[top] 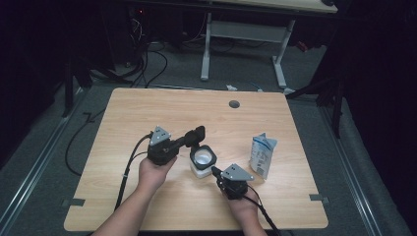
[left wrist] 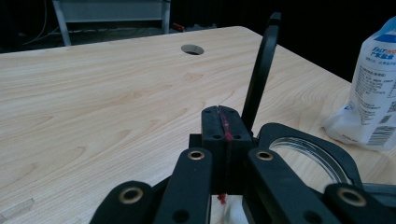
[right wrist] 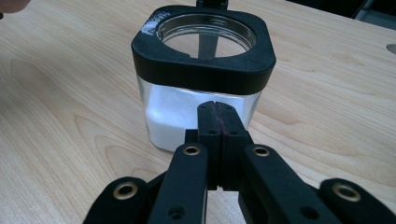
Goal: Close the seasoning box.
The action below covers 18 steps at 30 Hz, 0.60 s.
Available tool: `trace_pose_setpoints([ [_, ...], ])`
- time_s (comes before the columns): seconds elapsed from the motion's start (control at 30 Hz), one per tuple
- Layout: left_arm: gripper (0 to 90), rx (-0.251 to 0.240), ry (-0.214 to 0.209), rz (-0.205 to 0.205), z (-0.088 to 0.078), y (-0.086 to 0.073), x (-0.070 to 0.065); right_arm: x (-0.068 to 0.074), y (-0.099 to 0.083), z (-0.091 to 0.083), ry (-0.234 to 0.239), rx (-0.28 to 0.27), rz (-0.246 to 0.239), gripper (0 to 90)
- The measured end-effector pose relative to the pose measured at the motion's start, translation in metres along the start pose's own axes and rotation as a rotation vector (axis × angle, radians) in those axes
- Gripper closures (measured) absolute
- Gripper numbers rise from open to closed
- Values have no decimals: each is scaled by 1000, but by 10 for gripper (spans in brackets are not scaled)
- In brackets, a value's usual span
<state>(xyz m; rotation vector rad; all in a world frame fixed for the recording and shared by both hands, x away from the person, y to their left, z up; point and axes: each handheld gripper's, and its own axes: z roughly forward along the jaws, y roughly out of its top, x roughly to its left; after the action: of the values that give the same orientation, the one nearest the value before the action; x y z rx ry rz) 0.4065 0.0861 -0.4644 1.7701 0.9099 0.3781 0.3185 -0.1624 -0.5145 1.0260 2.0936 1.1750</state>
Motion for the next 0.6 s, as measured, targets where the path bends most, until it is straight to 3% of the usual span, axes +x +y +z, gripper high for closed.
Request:
trace_pose_setpoints([
  [0.4,900,0,-17,30,-1,-3,-10,0,0,0,1,4,2,894],
  [0.6,899,15,-33,32,2,-13,-16,0,0,-1,-1,8,1,893],
])
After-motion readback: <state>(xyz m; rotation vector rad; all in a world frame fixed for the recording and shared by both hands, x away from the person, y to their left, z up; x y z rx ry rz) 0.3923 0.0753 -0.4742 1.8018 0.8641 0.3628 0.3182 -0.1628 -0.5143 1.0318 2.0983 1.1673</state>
